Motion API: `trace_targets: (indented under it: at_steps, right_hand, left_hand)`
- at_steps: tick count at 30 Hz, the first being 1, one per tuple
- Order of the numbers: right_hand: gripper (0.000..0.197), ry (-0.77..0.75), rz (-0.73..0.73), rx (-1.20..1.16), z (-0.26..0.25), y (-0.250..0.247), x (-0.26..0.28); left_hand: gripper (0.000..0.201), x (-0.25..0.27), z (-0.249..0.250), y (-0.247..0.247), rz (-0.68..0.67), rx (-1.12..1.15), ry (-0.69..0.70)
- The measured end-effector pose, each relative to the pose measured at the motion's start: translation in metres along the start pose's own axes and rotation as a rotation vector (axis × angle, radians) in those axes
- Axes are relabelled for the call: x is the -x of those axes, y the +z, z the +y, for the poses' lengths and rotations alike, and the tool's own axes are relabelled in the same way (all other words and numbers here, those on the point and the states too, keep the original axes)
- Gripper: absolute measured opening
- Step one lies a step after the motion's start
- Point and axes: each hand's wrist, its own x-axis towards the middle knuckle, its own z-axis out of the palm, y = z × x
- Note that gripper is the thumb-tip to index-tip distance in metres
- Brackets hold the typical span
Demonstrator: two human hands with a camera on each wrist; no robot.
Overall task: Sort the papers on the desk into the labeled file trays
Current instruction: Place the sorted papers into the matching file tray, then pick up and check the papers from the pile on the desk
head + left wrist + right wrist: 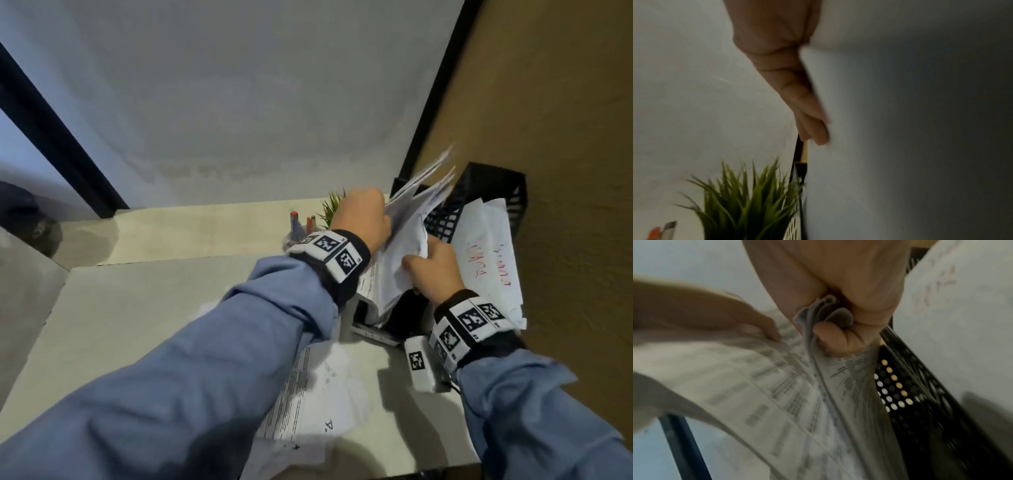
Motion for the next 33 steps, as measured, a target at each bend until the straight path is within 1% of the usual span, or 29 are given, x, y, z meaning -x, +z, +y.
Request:
trace_targets:
  at_steps: [2,4,5,6,8,9,10,12,13,15,17,18,20,21,22,23,24,26,27,29,31,32,33]
  right_hand:
    - [0.017,-0.053,-0.004,0.047,-0.009,-0.007,-0.002]
    - [0.014,-0.116,0.007,0.115,-0.017,-0.012,-0.003]
    - [0.016,-0.134,0.013,0.162,-0.021,-0.012,-0.002]
    - [0.023,-0.137,0.016,0.212,-0.022,-0.011,-0.001]
    - [0.043,-0.102,-0.014,0.315,-0.016,-0.003,-0.001]
    - [0.048,-0.061,-0.047,0.368,-0.01,0.002,-0.001]
    - [0.049,-0.012,-0.084,0.406,-0.002,0.009,0.001]
    - [0.046,0.077,-0.139,0.425,0.013,0.019,0.004]
    - [0.043,0.106,-0.138,0.419,0.017,0.022,0.005]
    - [0.039,0.113,-0.093,0.425,0.019,0.025,0.007]
    - [0.042,0.061,-0.048,0.414,0.015,0.025,0.008]
    - [0.047,0.025,-0.035,0.393,0.011,0.024,0.01]
    - [0.054,-0.067,-0.002,0.331,0.002,0.023,0.02]
    - [0.052,-0.123,0.015,0.286,-0.002,0.024,0.026]
    - [0.046,-0.187,0.017,0.237,-0.004,0.027,0.034]
    - [0.038,-0.238,-0.005,0.208,-0.004,0.031,0.042]
    - [0.029,-0.259,-0.057,0.21,0.0,0.039,0.05]
    - [0.021,-0.206,-0.213,0.267,0.017,0.061,0.063]
    - [0.022,-0.136,-0.295,0.303,0.029,0.074,0.069]
    - [0.032,0.057,-0.419,0.331,0.053,0.099,0.08]
    - [0.041,0.224,-0.46,0.318,0.071,0.118,0.092]
    - [0.037,0.275,-0.446,0.33,0.076,0.125,0.098]
    - [0.029,0.326,-0.425,0.341,0.08,0.131,0.102]
  left_hand:
    - [0.015,-0.008,0.009,0.011,-0.02,0.016,-0.011]
    - [0.017,-0.017,0.012,0.023,-0.043,0.048,-0.043]
    - [0.017,-0.02,0.011,0.029,-0.061,0.077,-0.065]
    - [0.017,-0.024,0.009,0.037,-0.083,0.118,-0.09]
    - [0.019,-0.026,0.001,0.052,-0.134,0.22,-0.147]
    - [0.02,-0.025,-0.004,0.06,-0.169,0.263,-0.163]
    - [0.022,-0.022,-0.009,0.067,-0.205,0.294,-0.168]
    - [0.024,-0.016,-0.017,0.077,-0.266,0.322,-0.163]
    - [0.025,-0.013,-0.021,0.08,-0.282,0.328,-0.163]
    - [0.032,-0.009,-0.028,0.081,-0.291,0.357,-0.162]
    - [0.039,-0.003,-0.033,0.075,-0.257,0.426,-0.174]
    - [0.039,0.001,-0.038,0.071,-0.222,0.494,-0.191]
    - [0.031,0.014,-0.055,0.062,-0.117,0.632,-0.242]
    - [0.026,0.023,-0.069,0.058,-0.061,0.657,-0.281]
    - [0.023,0.034,-0.086,0.056,-0.005,0.644,-0.329]
    - [0.02,0.046,-0.105,0.055,0.04,0.592,-0.395]
    - [0.019,0.06,-0.127,0.056,0.068,0.524,-0.469]
    - [0.024,0.094,-0.168,0.062,0.061,0.387,-0.655]
    - [0.031,0.111,-0.186,0.066,0.038,0.331,-0.752]
    - [0.046,0.144,-0.216,0.074,-0.011,0.237,-0.906]
    - [0.053,0.17,-0.236,0.081,-0.03,0.187,-1.004]
    - [0.055,0.179,-0.242,0.084,-0.03,0.19,-1.031]
    - [0.058,0.187,-0.245,0.087,-0.035,0.205,-1.043]
